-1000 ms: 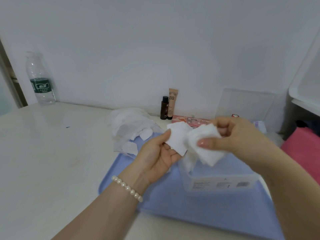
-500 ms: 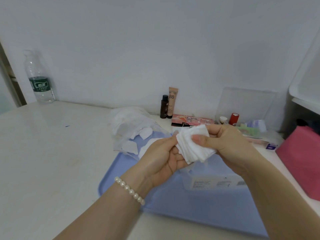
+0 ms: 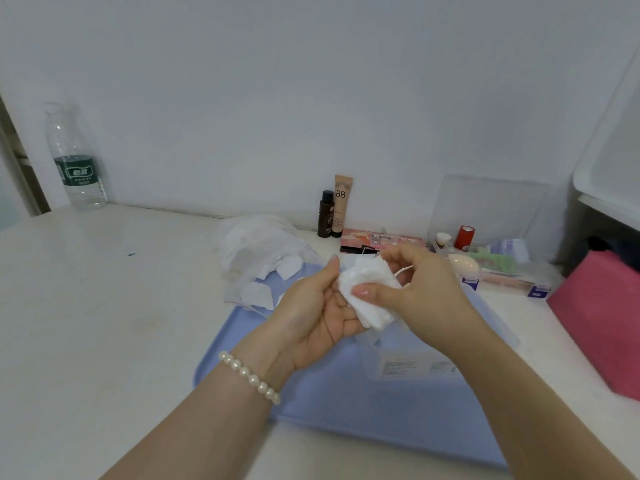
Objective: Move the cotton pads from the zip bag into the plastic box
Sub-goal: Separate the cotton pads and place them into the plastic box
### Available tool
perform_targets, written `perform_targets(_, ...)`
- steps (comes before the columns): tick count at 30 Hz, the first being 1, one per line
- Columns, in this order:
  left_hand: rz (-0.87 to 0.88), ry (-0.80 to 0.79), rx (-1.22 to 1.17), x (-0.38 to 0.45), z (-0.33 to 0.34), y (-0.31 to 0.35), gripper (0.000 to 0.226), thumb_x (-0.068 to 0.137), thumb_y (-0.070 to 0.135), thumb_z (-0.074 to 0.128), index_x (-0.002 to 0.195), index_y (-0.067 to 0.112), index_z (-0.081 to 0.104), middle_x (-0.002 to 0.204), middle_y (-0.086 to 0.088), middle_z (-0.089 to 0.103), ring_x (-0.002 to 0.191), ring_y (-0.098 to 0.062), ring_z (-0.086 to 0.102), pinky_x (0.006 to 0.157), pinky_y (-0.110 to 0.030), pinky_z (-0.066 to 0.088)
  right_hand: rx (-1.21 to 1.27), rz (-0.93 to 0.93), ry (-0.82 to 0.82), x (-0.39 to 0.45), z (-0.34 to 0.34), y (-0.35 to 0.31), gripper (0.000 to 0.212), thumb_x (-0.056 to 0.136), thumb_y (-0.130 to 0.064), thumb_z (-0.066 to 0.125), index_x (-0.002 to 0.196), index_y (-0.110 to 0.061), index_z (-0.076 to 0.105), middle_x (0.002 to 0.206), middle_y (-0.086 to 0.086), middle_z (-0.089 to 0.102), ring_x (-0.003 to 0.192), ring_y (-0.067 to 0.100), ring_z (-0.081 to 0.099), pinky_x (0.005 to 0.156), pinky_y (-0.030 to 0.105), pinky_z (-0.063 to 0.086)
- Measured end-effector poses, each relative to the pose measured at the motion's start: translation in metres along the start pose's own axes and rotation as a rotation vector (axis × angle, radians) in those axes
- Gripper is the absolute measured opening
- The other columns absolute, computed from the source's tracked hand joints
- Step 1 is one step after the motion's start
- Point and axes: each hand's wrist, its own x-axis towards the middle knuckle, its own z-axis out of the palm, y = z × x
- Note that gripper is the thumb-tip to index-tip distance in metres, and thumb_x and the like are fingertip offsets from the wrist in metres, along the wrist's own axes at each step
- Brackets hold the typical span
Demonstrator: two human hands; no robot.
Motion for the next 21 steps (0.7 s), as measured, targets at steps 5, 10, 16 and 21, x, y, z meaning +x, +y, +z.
perform_targets(5, 0.064, -0.059, -0.086, 0.001, 0.001, -0.001, 0.054, 0.098, 0.038, 0.028, 0.110, -0.004, 0.060, 0.115, -0.020, 0.066, 0.101, -0.027, 0.067, 0.091, -0.038, 0.051, -0.053, -0.039, 0.061, -0.005, 0.006, -0.003, 0.044, 0.066, -0.027, 0.082, 0.098, -0.026, 0.052, 0.090, -0.014, 0.050, 0.081, 0.003, 0.049, 0.069, 0.019, 0.040)
perform_targets(10, 0.105, -0.052, -0.094, 0.000, 0.002, 0.000, 0.052, 0.085, 0.038, 0.041, 0.108, -0.005, 0.060, 0.109, -0.021, 0.067, 0.093, -0.026, 0.069, 0.083, -0.036, 0.054, -0.093, -0.116, 0.066, -0.008, 0.008, -0.006, 0.038, 0.067, -0.026, 0.080, 0.093, -0.026, 0.052, 0.091, -0.012, 0.047, 0.081, -0.002, 0.045, 0.067, 0.013, 0.037)
perform_targets(16, 0.153, -0.034, -0.055, 0.001, 0.002, -0.002, 0.058, 0.095, 0.036, 0.033, 0.081, -0.001, 0.075, 0.091, -0.019, 0.072, 0.078, -0.024, 0.071, 0.071, -0.032, 0.057, -0.134, -0.192, 0.029, -0.009, 0.012, -0.004, 0.040, 0.066, -0.023, 0.082, 0.077, -0.032, 0.045, 0.087, -0.015, 0.044, 0.079, -0.006, 0.043, 0.066, 0.009, 0.035)
perform_targets(21, 0.166, -0.029, -0.114, 0.001, 0.002, 0.000, 0.055, 0.090, 0.036, 0.039, 0.074, -0.002, 0.075, 0.082, -0.020, 0.071, 0.071, -0.026, 0.071, 0.060, -0.032, 0.059, -0.135, -0.346, 0.076, -0.010, 0.019, 0.000, 0.029, 0.068, -0.011, 0.076, 0.077, -0.019, 0.049, 0.079, -0.009, 0.049, 0.077, 0.004, 0.043, 0.060, 0.017, 0.034)
